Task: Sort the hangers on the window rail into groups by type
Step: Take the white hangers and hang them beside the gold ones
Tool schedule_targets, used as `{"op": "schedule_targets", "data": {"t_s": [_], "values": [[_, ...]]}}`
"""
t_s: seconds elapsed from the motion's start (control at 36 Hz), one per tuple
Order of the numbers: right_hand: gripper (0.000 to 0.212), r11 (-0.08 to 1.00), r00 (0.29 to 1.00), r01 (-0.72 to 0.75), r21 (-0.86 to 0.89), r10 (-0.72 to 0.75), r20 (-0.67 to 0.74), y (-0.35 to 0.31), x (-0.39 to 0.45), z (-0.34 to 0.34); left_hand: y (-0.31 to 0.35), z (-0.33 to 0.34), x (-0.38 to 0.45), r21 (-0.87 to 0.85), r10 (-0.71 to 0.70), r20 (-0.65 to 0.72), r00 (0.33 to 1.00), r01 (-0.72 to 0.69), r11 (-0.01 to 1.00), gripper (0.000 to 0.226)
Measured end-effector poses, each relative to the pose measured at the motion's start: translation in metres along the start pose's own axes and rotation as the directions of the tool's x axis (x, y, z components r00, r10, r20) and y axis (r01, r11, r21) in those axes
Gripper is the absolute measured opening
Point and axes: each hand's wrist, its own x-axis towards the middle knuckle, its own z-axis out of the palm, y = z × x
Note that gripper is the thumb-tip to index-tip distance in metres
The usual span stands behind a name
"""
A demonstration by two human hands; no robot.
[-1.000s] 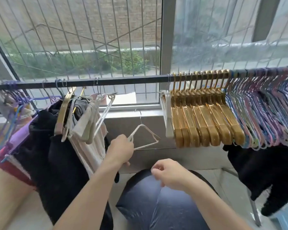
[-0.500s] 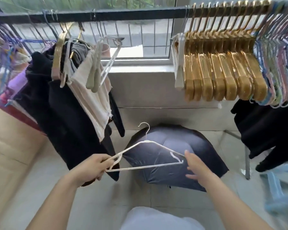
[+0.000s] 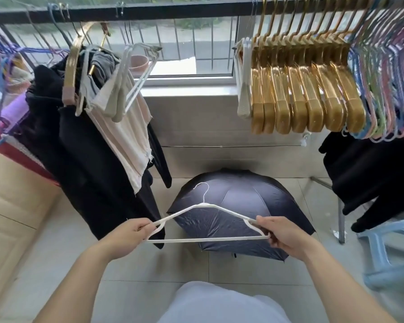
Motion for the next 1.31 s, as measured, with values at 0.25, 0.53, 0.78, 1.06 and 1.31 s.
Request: {"op": "schedule_targets", "data": {"t_s": [0.25, 0.53, 0.78, 1.06, 1.31], "values": [[0.044, 0.942, 0.973, 0.218, -0.255, -0.189, 0.135, -0.012, -0.010, 0.001, 0.007, 0.034, 0.013, 0.197, 0.136, -0.164, 0.977, -0.102, 0.975, 0.043], [0.026, 0.915, 0.956, 0.282, -0.287, -0.295, -0.002, -0.015, -0.019, 0.006, 0.017, 0.033, 0.012, 0.267, 0.211, -0.221, 0.952, -0.149, 0.952, 0.041], [0.019, 0.917, 0.959, 0.277, -0.287, -0.282, 0.023, -0.020, -0.021, 0.009, 0.005, 0.031, 0.014, 0.281, 0.228, -0.228, 0.947, -0.160, 0.946, 0.045], [0.010, 0.943, 0.848, 0.306, -0.129, -0.209, 0.486, -0.121, -0.075, 0.016, 0.029, -0.009, 0.010, 0.329, 0.337, -0.446, 0.829, -0.199, 0.923, 0.036], [0.021, 0.793, 0.871, 0.490, -0.362, -0.453, 0.189, -0.156, -0.086, 0.051, 0.114, -0.030, 0.028, -0.150, 0.239, -0.574, 0.783, -0.388, 0.909, 0.048]]}}
